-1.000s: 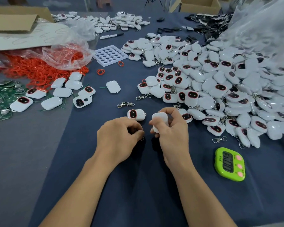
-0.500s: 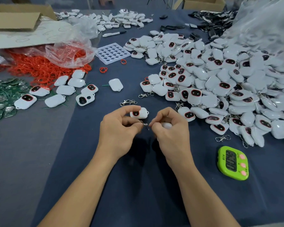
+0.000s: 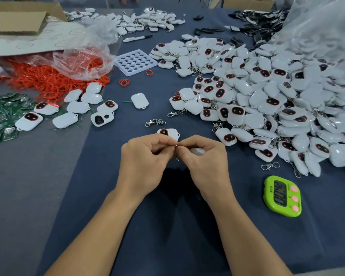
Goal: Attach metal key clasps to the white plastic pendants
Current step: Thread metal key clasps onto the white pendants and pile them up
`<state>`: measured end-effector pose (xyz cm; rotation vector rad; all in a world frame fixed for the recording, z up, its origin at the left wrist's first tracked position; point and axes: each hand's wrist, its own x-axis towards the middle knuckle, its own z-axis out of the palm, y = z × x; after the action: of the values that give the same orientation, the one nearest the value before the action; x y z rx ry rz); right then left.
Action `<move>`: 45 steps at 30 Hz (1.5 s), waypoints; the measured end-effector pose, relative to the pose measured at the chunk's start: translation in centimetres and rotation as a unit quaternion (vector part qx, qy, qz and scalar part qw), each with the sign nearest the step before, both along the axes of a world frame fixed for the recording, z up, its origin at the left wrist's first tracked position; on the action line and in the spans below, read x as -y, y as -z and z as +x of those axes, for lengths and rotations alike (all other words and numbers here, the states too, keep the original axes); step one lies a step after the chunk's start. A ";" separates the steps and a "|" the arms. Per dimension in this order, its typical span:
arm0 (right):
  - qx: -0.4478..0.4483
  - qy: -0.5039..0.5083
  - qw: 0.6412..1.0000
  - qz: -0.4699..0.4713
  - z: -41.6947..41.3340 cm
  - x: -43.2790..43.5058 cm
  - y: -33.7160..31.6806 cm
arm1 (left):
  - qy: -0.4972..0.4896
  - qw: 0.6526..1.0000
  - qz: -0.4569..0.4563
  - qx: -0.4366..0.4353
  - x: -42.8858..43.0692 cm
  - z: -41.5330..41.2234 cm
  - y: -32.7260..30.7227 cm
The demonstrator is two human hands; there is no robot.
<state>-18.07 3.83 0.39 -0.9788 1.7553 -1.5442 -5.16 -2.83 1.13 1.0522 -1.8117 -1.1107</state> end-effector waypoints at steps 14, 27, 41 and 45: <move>-0.014 0.023 1.000 -0.005 0.2 0.2 0.2 | -0.008 0.998 -0.064 0.029 0.2 0.0 -0.3; 0.037 0.018 0.999 -0.017 0.0 0.2 0.3 | 0.013 0.998 -0.051 0.031 0.2 0.1 -0.5; 0.066 -0.043 0.997 0.000 -0.2 0.1 -0.2 | 0.043 0.999 0.005 0.032 0.6 0.5 -0.6; 0.083 -0.044 0.996 -0.003 -0.3 0.1 -0.1 | 0.058 0.997 0.015 0.039 0.9 0.6 -0.6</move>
<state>-18.35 3.68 0.49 -0.8921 1.5741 -1.5300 -4.57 -3.77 1.69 1.0306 -1.9440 -1.1836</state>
